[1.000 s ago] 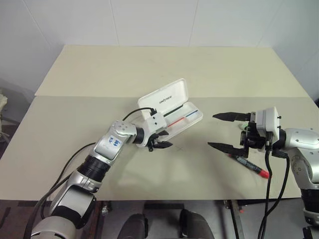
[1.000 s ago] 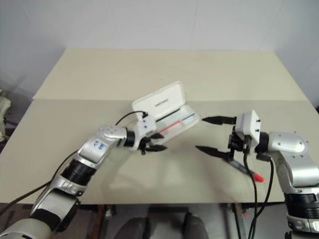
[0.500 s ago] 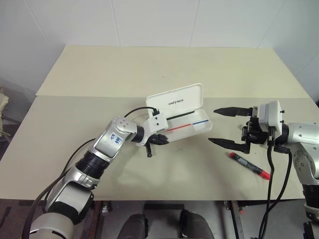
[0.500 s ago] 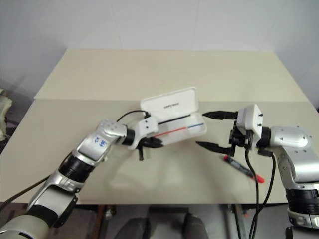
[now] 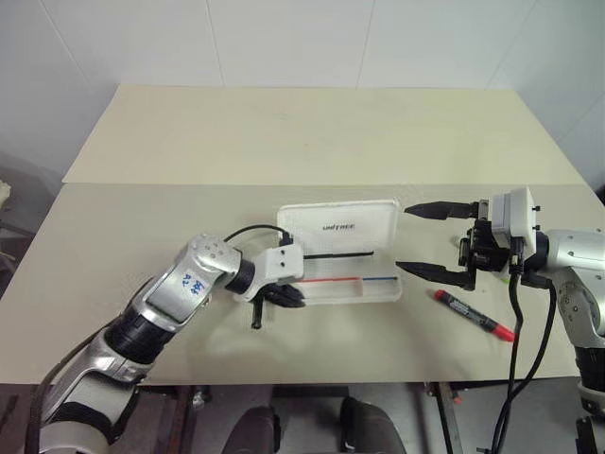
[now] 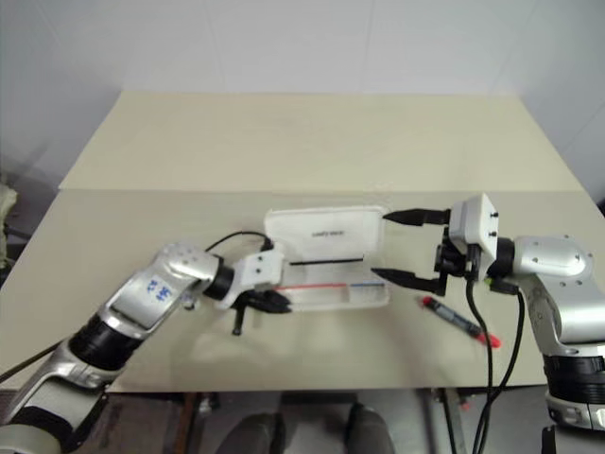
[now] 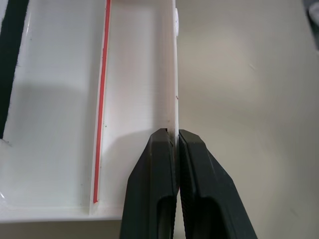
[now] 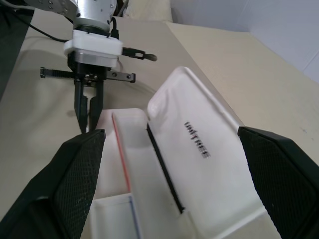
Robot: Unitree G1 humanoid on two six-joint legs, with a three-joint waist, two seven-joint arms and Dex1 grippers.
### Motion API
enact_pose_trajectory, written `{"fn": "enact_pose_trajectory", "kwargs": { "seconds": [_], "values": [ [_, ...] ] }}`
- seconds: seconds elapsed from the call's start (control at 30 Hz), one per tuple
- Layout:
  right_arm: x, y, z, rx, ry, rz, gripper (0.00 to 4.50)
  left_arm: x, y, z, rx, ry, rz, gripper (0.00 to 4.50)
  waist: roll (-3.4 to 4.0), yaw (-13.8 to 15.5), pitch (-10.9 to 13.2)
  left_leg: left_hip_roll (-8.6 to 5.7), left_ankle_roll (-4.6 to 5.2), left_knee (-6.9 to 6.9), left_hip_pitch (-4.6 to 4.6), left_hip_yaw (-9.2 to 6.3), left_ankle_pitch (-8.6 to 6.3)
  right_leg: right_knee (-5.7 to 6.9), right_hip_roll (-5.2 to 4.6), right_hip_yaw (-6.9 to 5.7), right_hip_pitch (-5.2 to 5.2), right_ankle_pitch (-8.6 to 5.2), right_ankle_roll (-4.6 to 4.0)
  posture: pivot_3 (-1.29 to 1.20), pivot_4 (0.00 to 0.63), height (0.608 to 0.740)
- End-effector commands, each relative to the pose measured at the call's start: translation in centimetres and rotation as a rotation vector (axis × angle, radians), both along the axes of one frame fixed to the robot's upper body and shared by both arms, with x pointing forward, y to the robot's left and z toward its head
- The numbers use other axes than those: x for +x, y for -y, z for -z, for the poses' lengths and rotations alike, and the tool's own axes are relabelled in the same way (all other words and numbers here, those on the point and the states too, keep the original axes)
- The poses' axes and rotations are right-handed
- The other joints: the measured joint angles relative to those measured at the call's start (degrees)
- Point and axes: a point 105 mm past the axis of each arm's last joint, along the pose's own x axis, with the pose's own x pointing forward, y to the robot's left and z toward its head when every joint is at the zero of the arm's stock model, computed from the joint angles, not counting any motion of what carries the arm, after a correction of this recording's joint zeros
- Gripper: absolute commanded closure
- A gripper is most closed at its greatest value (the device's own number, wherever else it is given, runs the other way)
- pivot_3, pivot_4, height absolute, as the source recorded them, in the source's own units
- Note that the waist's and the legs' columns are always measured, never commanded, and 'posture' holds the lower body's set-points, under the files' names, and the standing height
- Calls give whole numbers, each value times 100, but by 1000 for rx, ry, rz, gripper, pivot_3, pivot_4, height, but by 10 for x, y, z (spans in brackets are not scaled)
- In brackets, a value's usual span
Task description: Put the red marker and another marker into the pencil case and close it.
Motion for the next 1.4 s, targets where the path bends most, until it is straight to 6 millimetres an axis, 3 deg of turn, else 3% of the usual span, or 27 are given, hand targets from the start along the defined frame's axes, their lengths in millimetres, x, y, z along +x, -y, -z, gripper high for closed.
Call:
{"fn": "enact_pose_trajectory", "kwargs": {
  "seconds": [0.03,0.17,0.57,0.83,0.97,1.2,1.3,1.4],
  "values": [
    [-5,-1,-9,3,32,-18,0,-12,3,14,22,-63,17,4492,0,2,0,0,0,1,0,0,0,0,0,0,1,0,0,0,150,740],
    [-7,-2,-8,6,26,-21,0,-7,9,16,12,-47,-8,4492,0,20,0,0,1,5,1,0,0,1,0,2,4,0,0,0,150,740],
    [-7,-3,-7,21,25,-20,0,1,28,7,-82,-28,-6,587,-1,25,-1,-2,3,14,1,-4,2,9,-1,2,9,0,0,0,150,740],
    [-3,1,-6,36,15,7,0,-1,29,-2,-176,-25,-12,587,-1,18,-1,-1,4,14,0,-7,3,10,-2,1,8,1,-2,0,150,740],
    [2,16,-1,67,-32,92,0,5,32,-18,-332,47,-20,587,-1,35,0,-1,4,14,-2,-10,2,9,-2,0,8,1,-2,0,150,740],
    [-1,55,34,7,-163,232,0,3,22,-42,-602,155,-18,587,-1,32,-1,-4,4,14,-3,-9,2,7,-5,-1,8,1,-2,0,150,740],
    [-2,72,45,-19,-207,279,0,-3,13,-45,-625,144,-6,587,-1,16,0,-3,4,15,0,-2,3,7,-5,0,8,1,-2,0,150,740],
    [-1,76,47,-31,-208,286,0,-3,9,-38,-620,138,-8,587,-1,10,0,-2,5,15,5,0,3,10,-4,1,10,4,-6,0,150,740]
  ]
}}
